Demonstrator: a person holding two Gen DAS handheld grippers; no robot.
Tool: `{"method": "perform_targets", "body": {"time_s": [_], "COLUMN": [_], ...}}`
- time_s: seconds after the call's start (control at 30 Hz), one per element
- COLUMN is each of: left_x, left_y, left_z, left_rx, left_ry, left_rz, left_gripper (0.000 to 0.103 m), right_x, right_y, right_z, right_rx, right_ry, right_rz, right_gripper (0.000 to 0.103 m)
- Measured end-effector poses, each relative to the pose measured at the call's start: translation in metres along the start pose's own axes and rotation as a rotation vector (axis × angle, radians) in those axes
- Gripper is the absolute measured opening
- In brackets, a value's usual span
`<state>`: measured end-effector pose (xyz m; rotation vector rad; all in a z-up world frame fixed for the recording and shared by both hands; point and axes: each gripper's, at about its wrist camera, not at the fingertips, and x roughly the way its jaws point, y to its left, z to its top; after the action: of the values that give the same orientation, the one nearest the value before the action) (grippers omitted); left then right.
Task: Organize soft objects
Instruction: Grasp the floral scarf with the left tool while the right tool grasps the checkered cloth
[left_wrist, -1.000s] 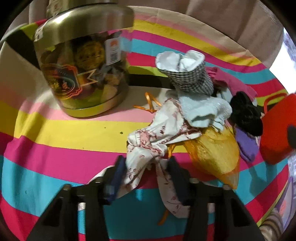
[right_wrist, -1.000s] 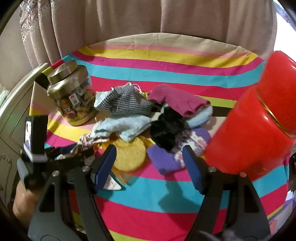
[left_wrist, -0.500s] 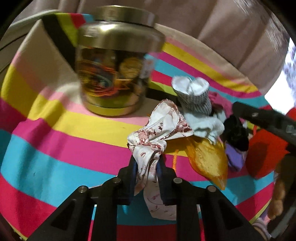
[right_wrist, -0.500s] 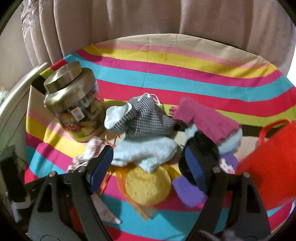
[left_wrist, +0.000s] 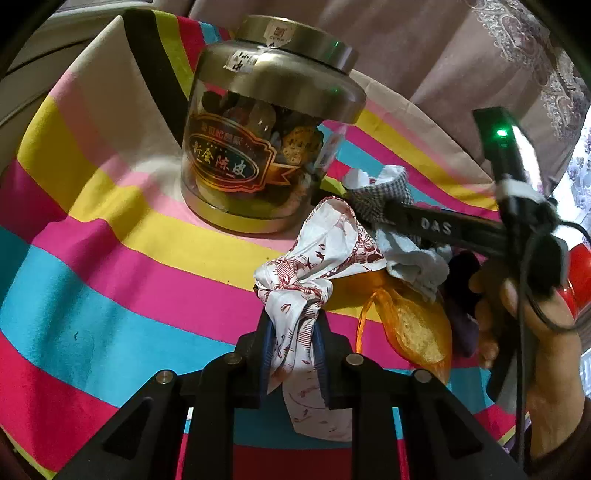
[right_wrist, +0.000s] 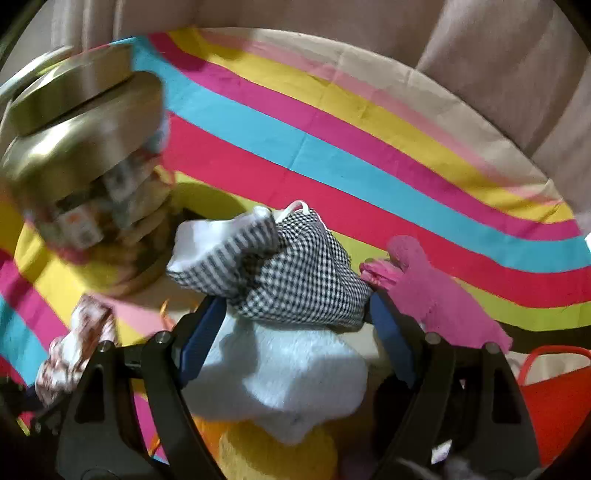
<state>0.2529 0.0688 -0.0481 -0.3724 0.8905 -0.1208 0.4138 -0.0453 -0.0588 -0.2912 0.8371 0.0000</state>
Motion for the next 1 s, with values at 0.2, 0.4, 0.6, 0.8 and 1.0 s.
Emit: {"method": "perform_targets", "body": {"time_s": [0.2, 0.4, 0.6, 0.8, 1.0], "left_x": [-0.009, -0.007, -0.005, -0.013, -0.026], "left_y": [-0.001, -0.002, -0.002, -0.002, -0.01], "left_z": [-0.005, -0.005, -0.003, -0.004, -0.004], "left_rx": [0.026, 0.026, 0.021, 0.017, 0.043], "left_ry": [-0.015, -0.014, -0.012, -0.052, -0.102], "left_rz": [0.008, 0.013, 0.011, 0.008, 0.017], "left_gripper": [0.022, 0.022, 0.022, 0.022, 0.022], "right_x": [0.024, 0.053, 0.062, 0.019, -0.043], "right_y": [0.004, 0.023, 0.022, 0.003, -0.013], "right_z": [0.019, 0.023, 0.015, 0.018, 0.007], "right_rx": [-0.03, -0.111, -0.108, -0.007, 0.07], "right_ry": [0.003, 0.059, 0.065, -0.066, -0.174], "right_rz": [-0.002, 0.029, 0.054, 0.08, 0.118], "right_gripper": [0.082, 0.043, 0.015, 0.013, 0.013]}}
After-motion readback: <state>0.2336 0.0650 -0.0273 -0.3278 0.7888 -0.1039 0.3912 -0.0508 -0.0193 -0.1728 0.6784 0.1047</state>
